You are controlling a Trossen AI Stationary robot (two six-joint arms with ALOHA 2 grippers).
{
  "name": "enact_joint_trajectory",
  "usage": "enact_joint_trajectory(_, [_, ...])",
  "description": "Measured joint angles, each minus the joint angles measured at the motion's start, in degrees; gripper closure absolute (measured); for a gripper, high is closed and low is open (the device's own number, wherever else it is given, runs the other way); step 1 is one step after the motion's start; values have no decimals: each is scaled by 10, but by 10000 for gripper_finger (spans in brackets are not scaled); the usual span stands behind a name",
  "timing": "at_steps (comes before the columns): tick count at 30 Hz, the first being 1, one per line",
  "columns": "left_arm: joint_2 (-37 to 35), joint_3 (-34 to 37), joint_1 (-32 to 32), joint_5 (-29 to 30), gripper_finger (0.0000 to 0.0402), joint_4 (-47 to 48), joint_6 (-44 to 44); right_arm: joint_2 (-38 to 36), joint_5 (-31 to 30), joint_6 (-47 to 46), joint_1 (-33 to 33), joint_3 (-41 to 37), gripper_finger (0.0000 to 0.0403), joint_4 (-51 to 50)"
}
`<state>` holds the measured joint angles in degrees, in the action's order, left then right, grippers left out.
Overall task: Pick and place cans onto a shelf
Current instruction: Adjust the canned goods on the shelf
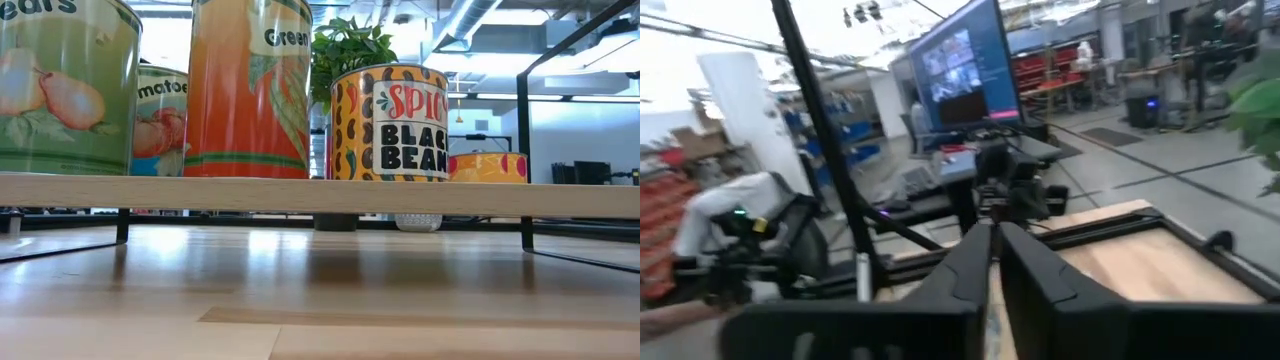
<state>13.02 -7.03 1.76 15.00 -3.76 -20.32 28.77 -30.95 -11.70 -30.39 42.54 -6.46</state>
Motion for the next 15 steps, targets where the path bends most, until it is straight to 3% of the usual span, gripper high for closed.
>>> enact_joint_trajectory(4, [0, 0, 0, 0, 401, 24, 0, 6, -5, 29, 10, 0, 391, 0])
enact_joint_trajectory(15, [0, 0, 0, 0, 401, 36, 14, 6, -13, 41, 10, 0, 396, -24])
